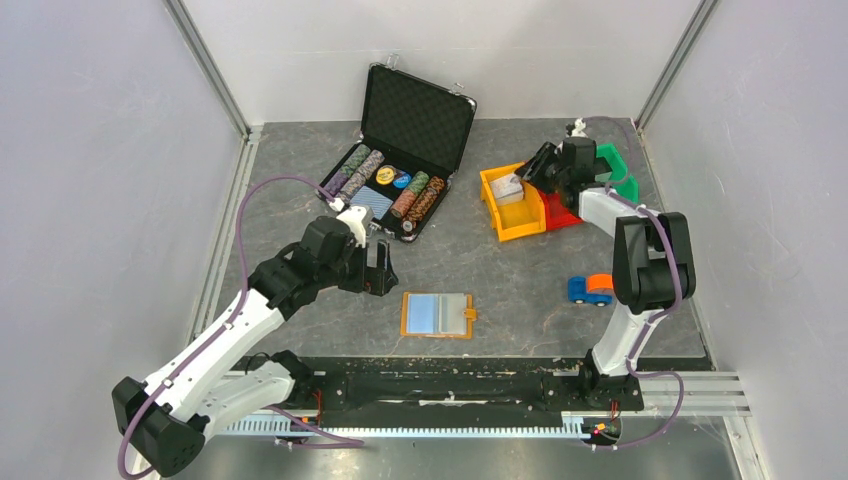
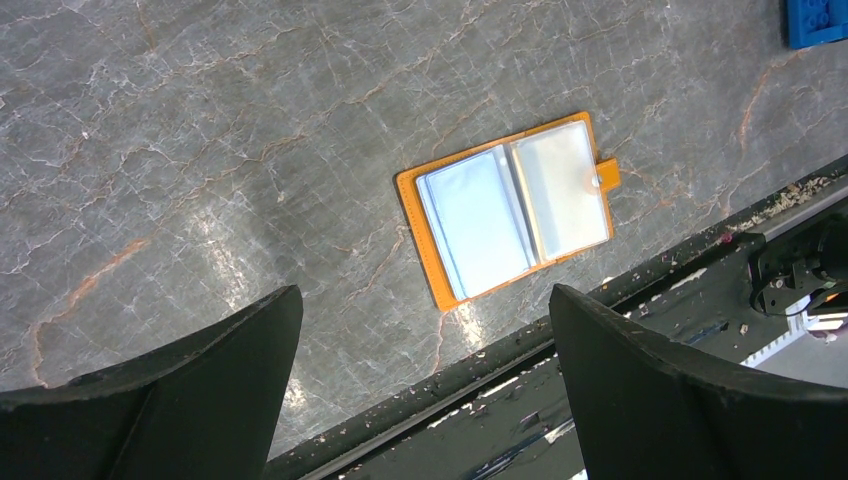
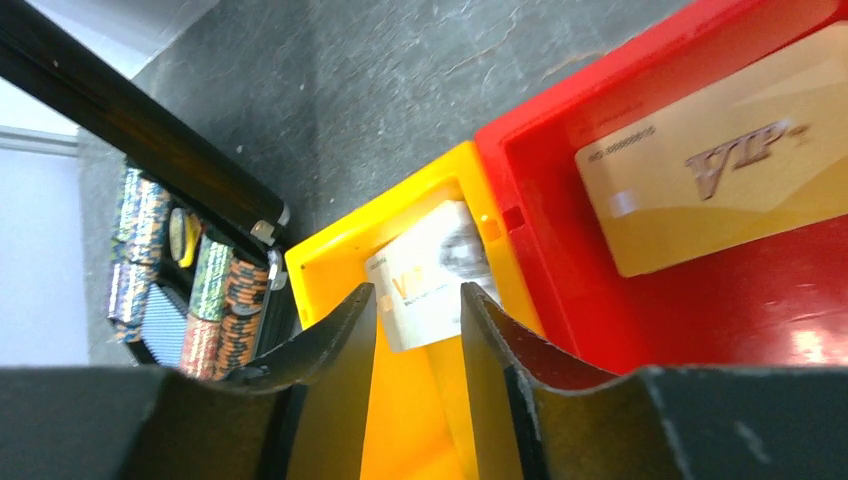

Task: Take the credit cards out of the card holder
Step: Place the credit card in the storage box, then remove the credit card from the card holder.

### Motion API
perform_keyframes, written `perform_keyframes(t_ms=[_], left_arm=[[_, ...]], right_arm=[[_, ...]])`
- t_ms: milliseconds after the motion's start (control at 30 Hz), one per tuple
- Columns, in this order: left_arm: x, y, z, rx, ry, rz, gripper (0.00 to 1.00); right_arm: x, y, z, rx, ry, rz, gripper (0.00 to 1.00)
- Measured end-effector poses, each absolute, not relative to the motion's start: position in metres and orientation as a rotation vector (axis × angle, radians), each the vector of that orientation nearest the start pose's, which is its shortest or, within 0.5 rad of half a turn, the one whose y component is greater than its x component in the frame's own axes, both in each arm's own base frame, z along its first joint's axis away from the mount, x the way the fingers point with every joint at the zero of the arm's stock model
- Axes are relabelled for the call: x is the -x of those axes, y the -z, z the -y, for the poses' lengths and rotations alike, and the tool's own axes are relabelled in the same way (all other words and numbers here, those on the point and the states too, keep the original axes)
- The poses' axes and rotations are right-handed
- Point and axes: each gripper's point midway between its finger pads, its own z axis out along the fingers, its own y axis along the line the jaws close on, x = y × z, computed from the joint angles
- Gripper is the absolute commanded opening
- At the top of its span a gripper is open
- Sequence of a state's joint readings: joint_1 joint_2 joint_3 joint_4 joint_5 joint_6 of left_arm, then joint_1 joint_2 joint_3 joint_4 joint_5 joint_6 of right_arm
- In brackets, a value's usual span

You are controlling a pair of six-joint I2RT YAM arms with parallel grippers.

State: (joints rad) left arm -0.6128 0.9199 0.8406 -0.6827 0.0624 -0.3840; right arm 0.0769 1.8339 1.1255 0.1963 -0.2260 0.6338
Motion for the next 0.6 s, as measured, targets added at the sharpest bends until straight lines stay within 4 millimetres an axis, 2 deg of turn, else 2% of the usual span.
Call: perform_keyframes(t_ms=[133,267,333,467,600], left_arm=[[-0.200,-0.163,0.172,-0.303,0.549,-2.387,1.00],[-0.200,-0.150,0.174,-0.309,0.535,-2.445,1.00],[-0.199,-0.139,0.178,-0.315,0.539,-2.495,1.00],[-0.195,-0.133,0.183,-0.306,0.577,-2.529,0.99],[-0.192,-0.131,0.189,-0.289,0.628,-2.531,0.89]], right_arm=[[-0.508,-0.122,-0.090,-0.436,-0.558,-2.118,0.48],[-0.511,-0.135,-0.084,-0.389,-0.494,-2.130,0.49],[-0.502,-0.139,-0.084,-0.360,-0.473,-2.153,0.49],[-0.477,-0.156,-0.091,-0.293,-0.465,-2.158,0.48],[-0.438,-0.169,-0.111,-0.217,-0.511,-2.155,0.48]])
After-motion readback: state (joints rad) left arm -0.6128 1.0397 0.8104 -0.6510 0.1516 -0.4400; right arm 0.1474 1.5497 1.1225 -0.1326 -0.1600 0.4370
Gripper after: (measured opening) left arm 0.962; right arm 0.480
